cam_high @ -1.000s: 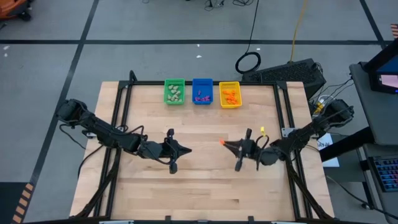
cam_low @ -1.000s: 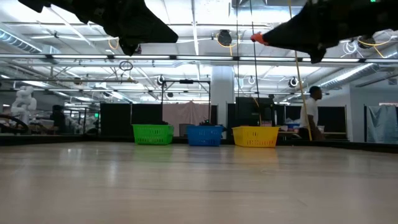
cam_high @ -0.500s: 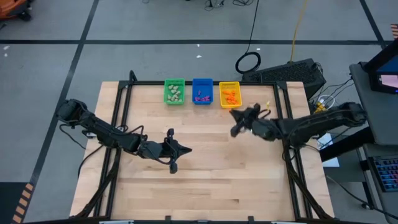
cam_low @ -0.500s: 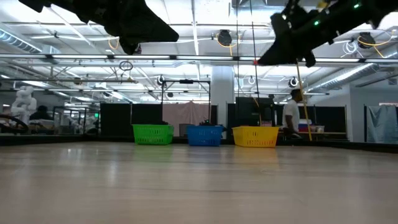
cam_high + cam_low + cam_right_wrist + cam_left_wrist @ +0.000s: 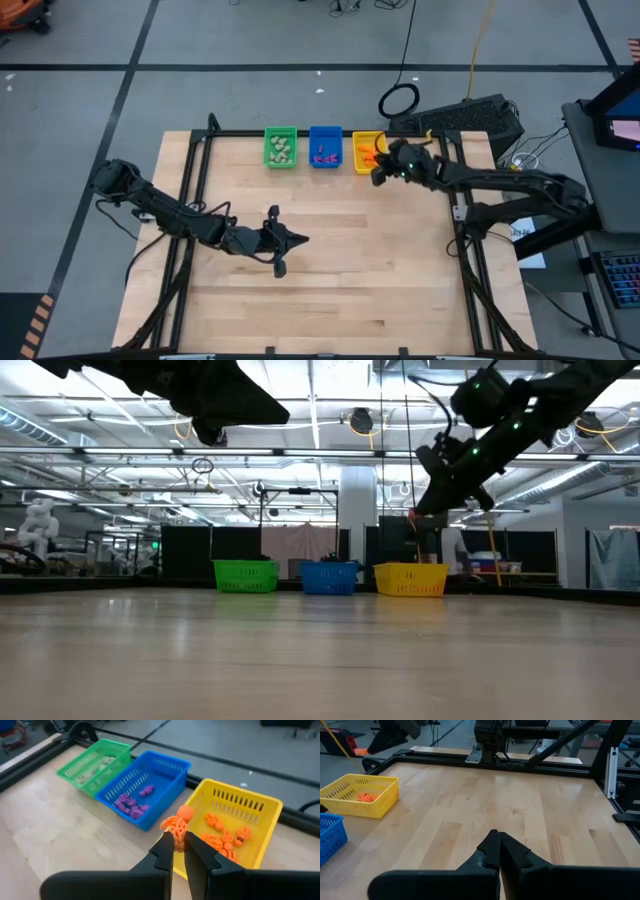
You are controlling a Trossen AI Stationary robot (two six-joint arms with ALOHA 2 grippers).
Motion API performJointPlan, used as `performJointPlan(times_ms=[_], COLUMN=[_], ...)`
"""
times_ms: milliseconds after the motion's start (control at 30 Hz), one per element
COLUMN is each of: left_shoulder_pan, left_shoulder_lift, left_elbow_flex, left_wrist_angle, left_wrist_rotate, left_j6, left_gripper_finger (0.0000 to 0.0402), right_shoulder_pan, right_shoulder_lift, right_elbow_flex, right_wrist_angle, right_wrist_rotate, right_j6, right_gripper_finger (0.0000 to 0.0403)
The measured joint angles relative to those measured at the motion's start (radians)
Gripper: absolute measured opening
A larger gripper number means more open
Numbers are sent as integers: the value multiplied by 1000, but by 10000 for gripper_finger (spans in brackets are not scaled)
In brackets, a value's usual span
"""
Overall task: Sort Halloween decoration
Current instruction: Put the orange skeleton toy into the yellow bin
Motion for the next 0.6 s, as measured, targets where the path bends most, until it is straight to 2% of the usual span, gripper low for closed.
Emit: performJointPlan(times_ms=[100,300,600], left_shoulder_pan=[0,0,0], left_shoulder_lift=[0,0,0], left_elbow_flex=[0,0,0], left_wrist_angle=[0,0,-3], left_wrist_rotate=[-5,-8,-25], left_j6=[0,0,0], left_gripper_finger=[2,2,2], right_shoulder_pan=[-40,-86,-120], right_shoulder_lift=[44,170,362], right_elbow_flex=[2,67,195], right_wrist_angle=[22,10,-104], right_wrist_rotate=[-52,-66,-81], right_j6=[16,22,10], right_gripper_finger=[18,18,18])
